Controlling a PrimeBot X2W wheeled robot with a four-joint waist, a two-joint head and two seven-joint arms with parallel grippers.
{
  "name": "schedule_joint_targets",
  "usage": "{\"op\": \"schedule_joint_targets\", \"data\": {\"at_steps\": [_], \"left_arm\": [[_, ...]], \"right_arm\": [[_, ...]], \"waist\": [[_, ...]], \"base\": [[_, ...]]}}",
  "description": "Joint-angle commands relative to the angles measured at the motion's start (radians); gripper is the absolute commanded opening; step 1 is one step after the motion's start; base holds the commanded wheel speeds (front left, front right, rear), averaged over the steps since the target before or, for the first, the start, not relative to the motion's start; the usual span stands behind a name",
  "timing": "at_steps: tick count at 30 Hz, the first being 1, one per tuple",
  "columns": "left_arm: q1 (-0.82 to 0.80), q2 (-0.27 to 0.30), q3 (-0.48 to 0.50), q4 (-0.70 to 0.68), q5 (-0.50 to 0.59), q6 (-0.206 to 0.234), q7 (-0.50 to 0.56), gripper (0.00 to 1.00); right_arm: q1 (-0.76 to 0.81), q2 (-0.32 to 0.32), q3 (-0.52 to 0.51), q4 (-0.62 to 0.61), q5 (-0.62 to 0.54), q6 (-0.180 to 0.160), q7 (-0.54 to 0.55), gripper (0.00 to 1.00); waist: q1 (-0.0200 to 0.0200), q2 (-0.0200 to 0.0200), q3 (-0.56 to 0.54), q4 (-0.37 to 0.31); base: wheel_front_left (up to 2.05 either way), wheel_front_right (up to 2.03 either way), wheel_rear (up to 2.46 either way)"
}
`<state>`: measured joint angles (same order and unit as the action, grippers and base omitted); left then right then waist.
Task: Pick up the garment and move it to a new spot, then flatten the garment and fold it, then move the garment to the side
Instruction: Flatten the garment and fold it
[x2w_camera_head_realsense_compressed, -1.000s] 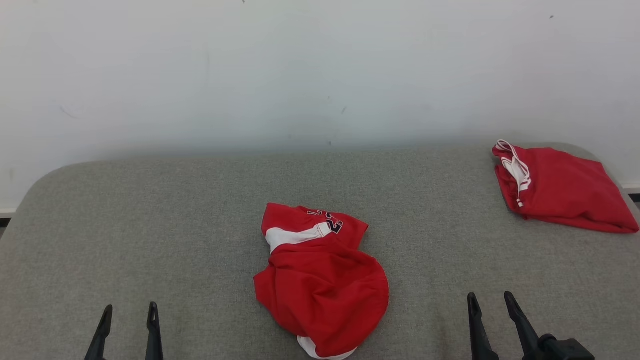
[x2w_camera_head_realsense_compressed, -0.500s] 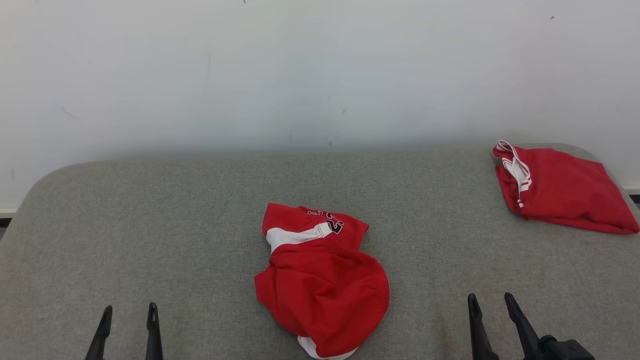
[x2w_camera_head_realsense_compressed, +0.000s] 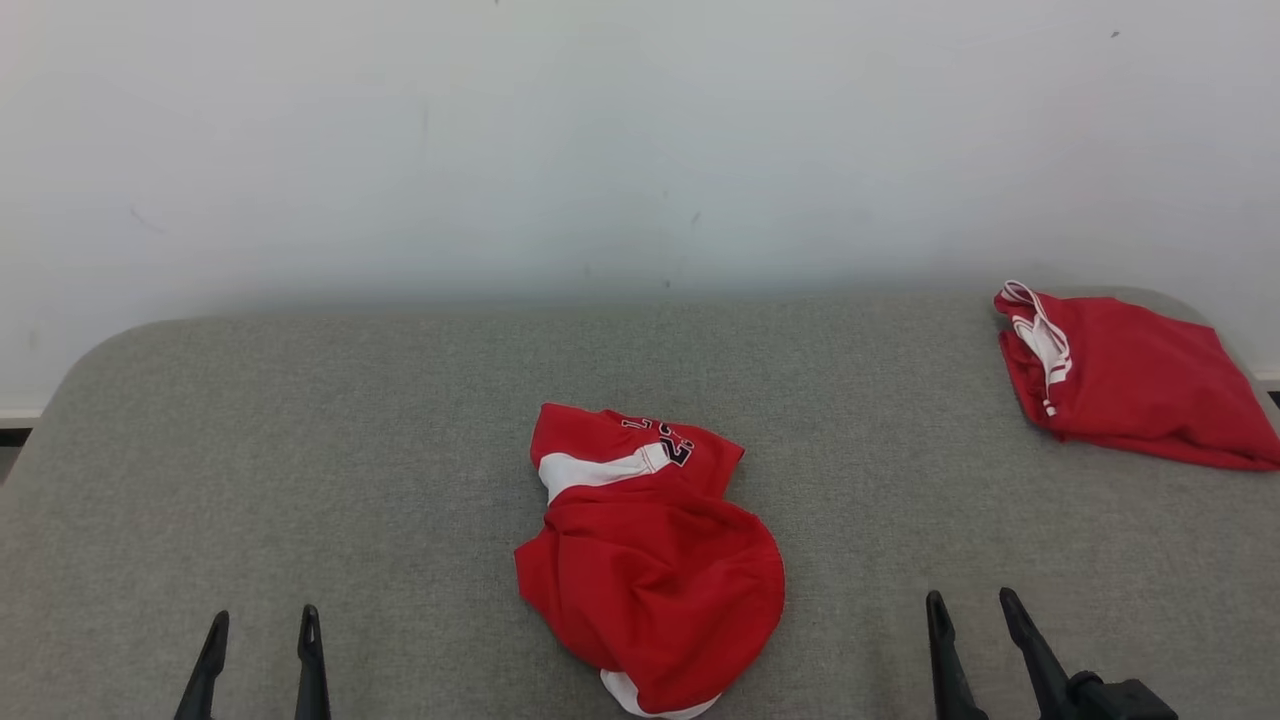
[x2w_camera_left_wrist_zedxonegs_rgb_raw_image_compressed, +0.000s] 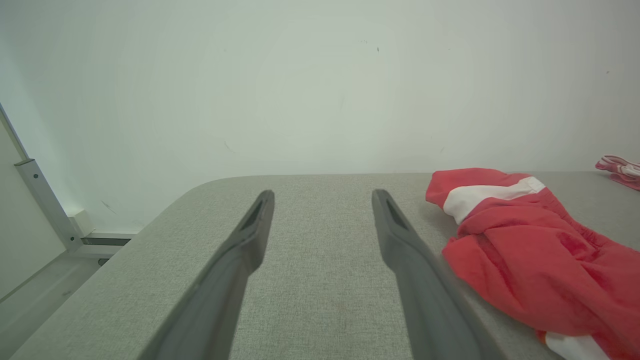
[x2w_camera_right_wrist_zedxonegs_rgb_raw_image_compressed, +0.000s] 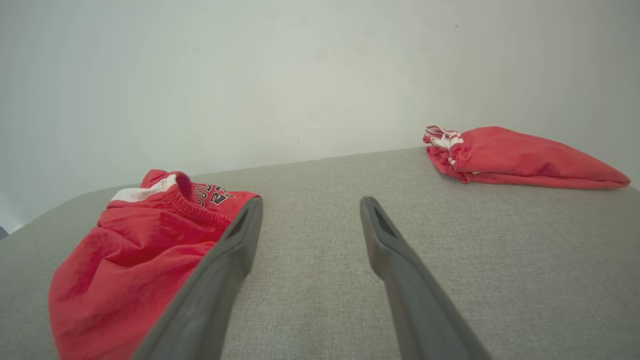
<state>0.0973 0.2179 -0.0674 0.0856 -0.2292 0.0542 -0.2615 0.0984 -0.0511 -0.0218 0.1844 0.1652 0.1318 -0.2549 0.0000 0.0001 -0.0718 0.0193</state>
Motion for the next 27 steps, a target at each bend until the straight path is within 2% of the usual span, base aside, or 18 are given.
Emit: {"op": "schedule_joint_targets", "data": {"at_steps": [1, 7, 11, 17, 21, 27], "left_arm": [[-0.004, 0.001, -0.002, -0.001, -0.005, 0.004, -0.003, 1.0], [-0.036, -0.009, -0.024, 0.008, 0.002, -0.007, -0.003, 1.0], [-0.063, -0.027, -0.047, 0.019, 0.007, -0.013, -0.003, 1.0], [-0.125, -0.058, -0.086, 0.044, 0.016, -0.035, -0.004, 1.0], [-0.168, -0.083, -0.107, 0.058, 0.024, -0.055, -0.004, 1.0], [-0.217, -0.118, -0.133, 0.092, 0.034, -0.083, -0.004, 1.0]], "right_arm": [[-0.003, 0.002, 0.012, -0.001, -0.013, -0.003, 0.004, 1.0], [-0.084, -0.003, 0.089, 0.011, -0.054, -0.003, 0.048, 1.0], [-0.2, -0.024, 0.147, 0.065, -0.053, -0.003, 0.09, 1.0], [-0.429, -0.062, 0.211, 0.261, -0.008, -0.003, 0.171, 1.0], [-0.567, -0.093, 0.237, 0.407, 0.015, -0.003, 0.179, 1.0], [-0.691, -0.126, 0.258, 0.62, 0.072, -0.003, 0.207, 1.0]], "waist": [[0.0, -0.0001, 0.002, 0.007], [0.0, -0.0001, 0.021, 0.06], [0.0, -0.0001, 0.04, 0.116], [0.0, -0.0001, 0.098, 0.218], [0.0, -0.0001, 0.132, 0.284], [0.0, -0.0001, 0.156, 0.355]], "base": [[0.0, 0.0, 0.0], [0.0, 0.0, 0.0], [0.0, 0.0, 0.0], [0.0, 0.0, 0.0], [0.0, 0.0, 0.0], [0.0, 0.0, 0.0]]}}
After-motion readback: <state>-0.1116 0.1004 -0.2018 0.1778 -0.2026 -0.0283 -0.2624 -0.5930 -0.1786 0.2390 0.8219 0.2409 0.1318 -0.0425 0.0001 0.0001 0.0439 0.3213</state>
